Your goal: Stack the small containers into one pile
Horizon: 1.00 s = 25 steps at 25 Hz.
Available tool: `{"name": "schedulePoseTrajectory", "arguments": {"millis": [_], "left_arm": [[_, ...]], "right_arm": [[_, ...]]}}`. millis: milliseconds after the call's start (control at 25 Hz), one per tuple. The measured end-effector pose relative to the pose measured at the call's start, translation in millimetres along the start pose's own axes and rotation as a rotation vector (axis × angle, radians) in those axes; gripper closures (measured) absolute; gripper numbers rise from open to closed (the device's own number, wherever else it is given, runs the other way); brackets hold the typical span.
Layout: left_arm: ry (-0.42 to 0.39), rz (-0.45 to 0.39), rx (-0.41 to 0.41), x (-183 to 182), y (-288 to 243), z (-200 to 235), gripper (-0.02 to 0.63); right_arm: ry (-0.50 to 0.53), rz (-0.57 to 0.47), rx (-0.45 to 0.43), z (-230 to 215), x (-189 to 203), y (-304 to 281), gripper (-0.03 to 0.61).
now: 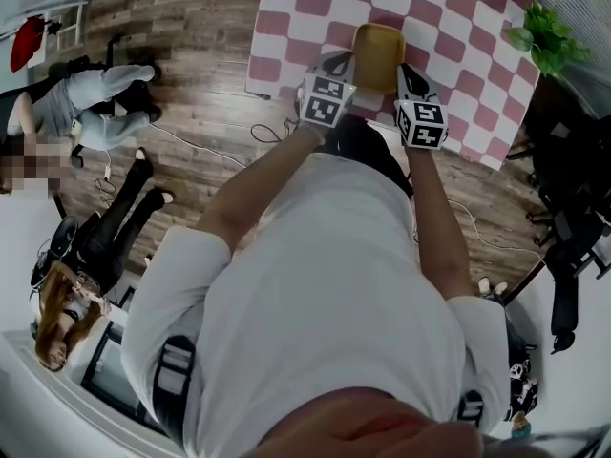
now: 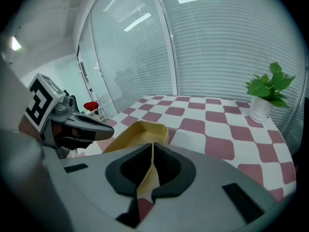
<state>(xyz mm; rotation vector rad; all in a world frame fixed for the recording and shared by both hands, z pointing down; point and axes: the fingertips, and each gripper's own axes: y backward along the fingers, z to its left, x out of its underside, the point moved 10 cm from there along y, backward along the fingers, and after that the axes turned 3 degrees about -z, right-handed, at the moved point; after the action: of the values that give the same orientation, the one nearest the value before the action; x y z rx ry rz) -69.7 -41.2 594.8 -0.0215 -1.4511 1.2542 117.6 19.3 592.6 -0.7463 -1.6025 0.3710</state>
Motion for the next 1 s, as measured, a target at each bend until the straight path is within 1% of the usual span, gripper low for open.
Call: {"name": "schedulePoseTrajectory", "arguments": {"millis": [160,360,520,680,840,1000], "left_arm": [[-0.008,-0.082,0.03,-22,24,-6,0.577],[-0.021,-0.2,0.122,-57,57,-20,0.577],[-0.037,-0.274,0.184,-89,82,-29,0.577],[-0.043,-0.356,0.23,-118,107,-36,0.577],[-0.058,-0.435,0.276,-143,134,-44,0.577],[-0.08,-0.488,0.32,-162,156,-53,0.578]], "right_arm": [[0.013,-0.068,-0.004,4,-26,24,0.54],[0.055,-0.153,-0.03,13,-67,55,0.54],[0.088,-0.223,-0.062,22,-103,77,0.54],[0.091,-0.292,-0.101,33,-135,101,0.54],[0.083,-0.347,-0.13,43,-159,125,0.54],[0.096,-0.393,-0.15,54,-182,148,0.54]]}}
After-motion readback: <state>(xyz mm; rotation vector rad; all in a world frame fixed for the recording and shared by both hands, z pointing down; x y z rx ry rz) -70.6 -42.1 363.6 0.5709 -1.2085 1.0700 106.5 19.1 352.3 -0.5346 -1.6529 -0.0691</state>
